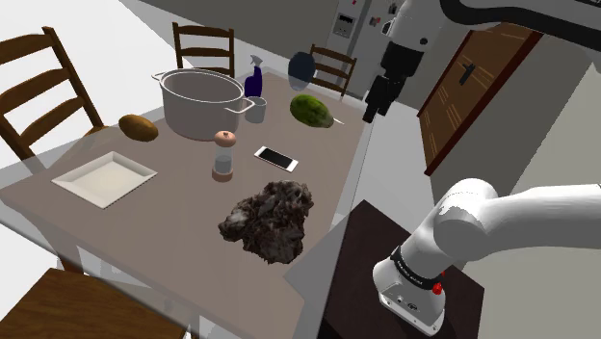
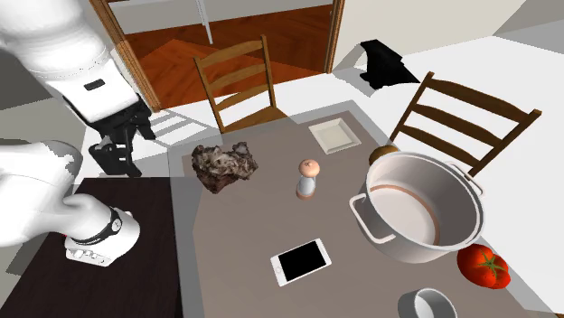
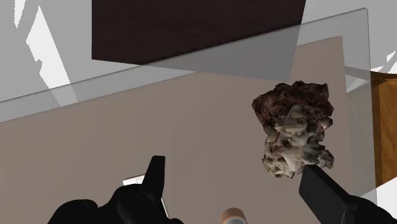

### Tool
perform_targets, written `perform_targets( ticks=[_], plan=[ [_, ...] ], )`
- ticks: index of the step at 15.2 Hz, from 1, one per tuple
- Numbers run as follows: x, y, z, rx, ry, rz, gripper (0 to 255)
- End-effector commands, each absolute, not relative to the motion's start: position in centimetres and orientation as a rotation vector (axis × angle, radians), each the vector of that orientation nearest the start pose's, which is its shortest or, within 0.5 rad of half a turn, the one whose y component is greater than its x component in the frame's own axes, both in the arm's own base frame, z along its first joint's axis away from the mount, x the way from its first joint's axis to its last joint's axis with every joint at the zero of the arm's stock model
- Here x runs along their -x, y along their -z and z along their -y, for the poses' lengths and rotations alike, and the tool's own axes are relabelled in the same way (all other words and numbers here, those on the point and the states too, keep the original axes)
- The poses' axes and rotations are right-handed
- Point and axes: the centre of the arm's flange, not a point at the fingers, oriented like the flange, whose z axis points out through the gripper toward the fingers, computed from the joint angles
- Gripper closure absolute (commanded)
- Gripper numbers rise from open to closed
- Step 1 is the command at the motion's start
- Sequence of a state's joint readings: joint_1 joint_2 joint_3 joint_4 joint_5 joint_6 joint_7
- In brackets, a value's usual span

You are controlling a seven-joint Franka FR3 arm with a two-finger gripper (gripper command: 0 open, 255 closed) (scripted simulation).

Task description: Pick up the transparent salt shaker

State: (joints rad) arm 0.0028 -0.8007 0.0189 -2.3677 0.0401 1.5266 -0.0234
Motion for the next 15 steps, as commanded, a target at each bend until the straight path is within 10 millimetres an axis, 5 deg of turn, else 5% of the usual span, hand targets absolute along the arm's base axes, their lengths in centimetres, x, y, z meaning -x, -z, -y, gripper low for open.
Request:
perform_targets(
  ticks=[1,15],
  plan=[
    [-29.8,-58.6,-1.3,3.114,-0.063,0.062,0],
    [-44.1,-49.1,-6.2,3.057,-0.019,0.049,0]
  ],
)
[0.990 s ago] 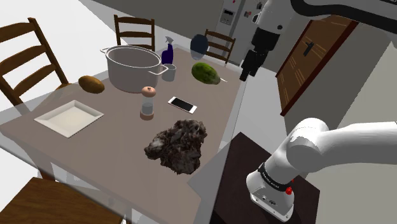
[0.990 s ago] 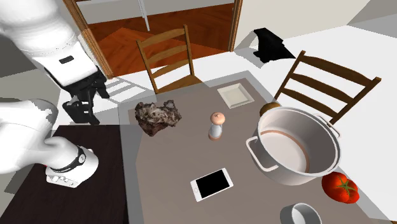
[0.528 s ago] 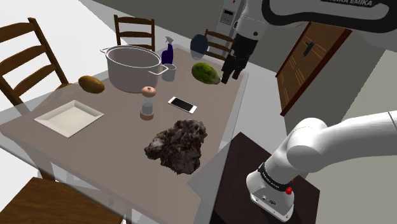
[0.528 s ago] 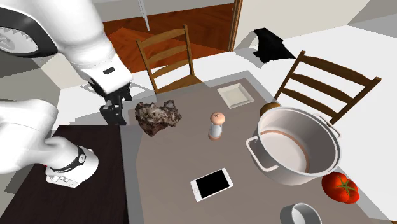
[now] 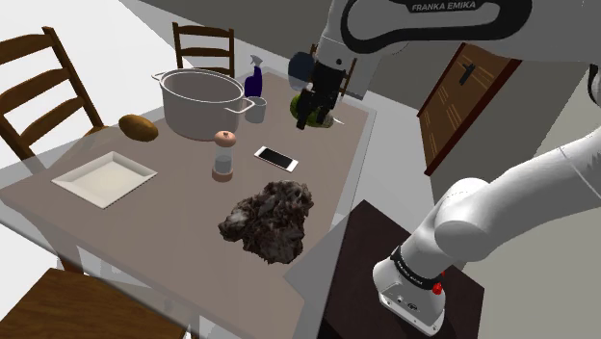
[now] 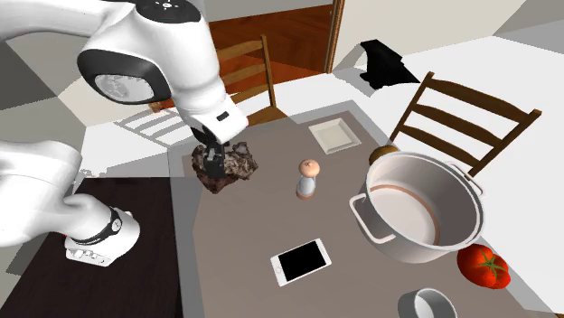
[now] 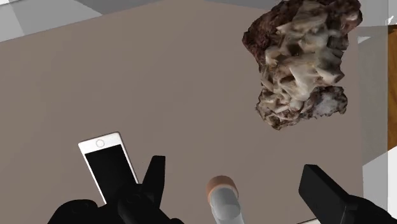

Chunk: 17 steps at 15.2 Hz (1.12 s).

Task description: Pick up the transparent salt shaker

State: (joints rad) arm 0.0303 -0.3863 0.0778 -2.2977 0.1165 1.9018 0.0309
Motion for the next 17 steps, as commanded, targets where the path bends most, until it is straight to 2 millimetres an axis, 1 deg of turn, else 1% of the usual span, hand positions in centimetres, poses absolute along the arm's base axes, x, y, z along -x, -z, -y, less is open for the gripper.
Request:
perform_targets(
  ticks=[1,17],
  plan=[
    [-45.2,-48.4,-6.5,3.053,-0.016,0.048,0],
    [-62.0,-38.5,-12.7,2.987,0.031,0.033,0]
  ],
)
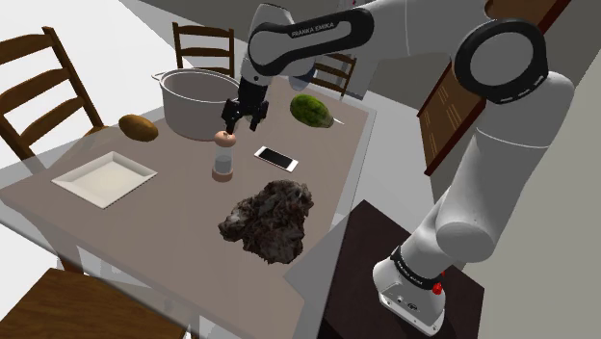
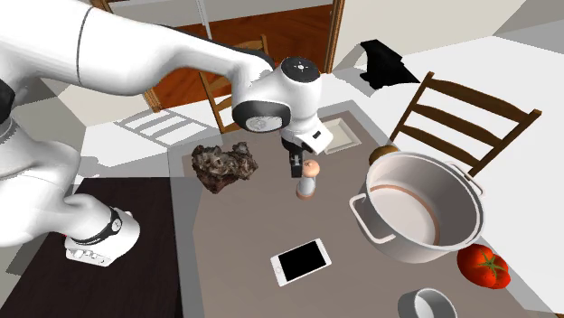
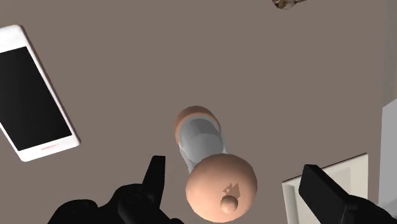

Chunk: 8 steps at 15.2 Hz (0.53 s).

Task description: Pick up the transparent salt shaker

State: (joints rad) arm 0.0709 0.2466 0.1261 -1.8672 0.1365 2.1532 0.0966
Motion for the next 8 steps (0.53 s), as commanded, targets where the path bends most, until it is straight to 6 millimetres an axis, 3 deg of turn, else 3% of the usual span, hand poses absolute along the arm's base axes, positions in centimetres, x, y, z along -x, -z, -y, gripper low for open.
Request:
perform_targets(
  ticks=[1,3,8],
  plan=[
    [-63.0,-37.9,-13.1,2.982,0.034,0.032,0],
    [-64.4,-37.2,-13.6,2.977,0.038,0.031,0],
    [-64.4,-34.5,-13.6,2.977,0.038,0.031,0]
  ],
)
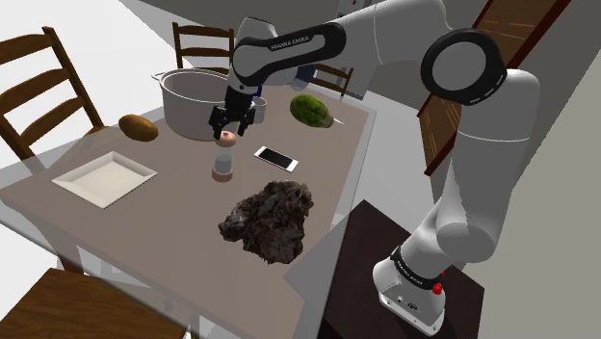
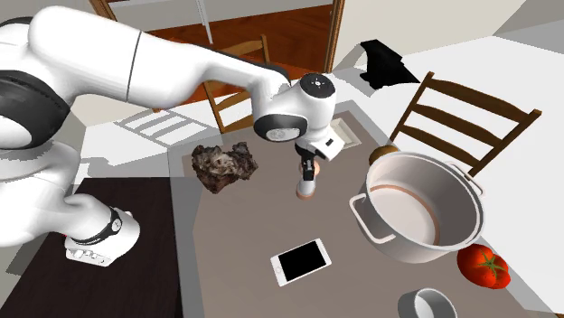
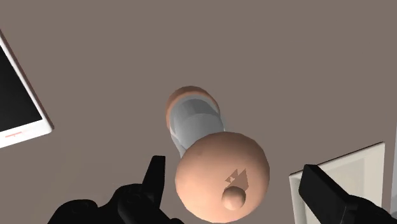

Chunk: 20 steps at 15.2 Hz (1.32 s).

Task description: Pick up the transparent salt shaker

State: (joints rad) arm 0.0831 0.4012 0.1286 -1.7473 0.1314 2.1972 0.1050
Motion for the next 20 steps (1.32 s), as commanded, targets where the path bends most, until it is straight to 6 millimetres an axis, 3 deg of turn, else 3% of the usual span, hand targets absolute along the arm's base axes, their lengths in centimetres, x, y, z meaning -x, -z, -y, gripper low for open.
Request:
perform_targets(
  ticks=[1,4,5,14,20],
  plan=[
    [-64.4,-34.0,-13.6,2.977,0.038,0.031,0],
    [-64.4,-33.2,-13.6,2.977,0.038,0.031,0],
    [-64.5,-33.2,-13.6,2.977,0.038,0.031,255],
    [-64.4,-33.2,-13.6,2.977,0.038,0.031,255],
    [-64.4,-36.3,-13.6,2.977,0.038,0.031,255]
  ],
)
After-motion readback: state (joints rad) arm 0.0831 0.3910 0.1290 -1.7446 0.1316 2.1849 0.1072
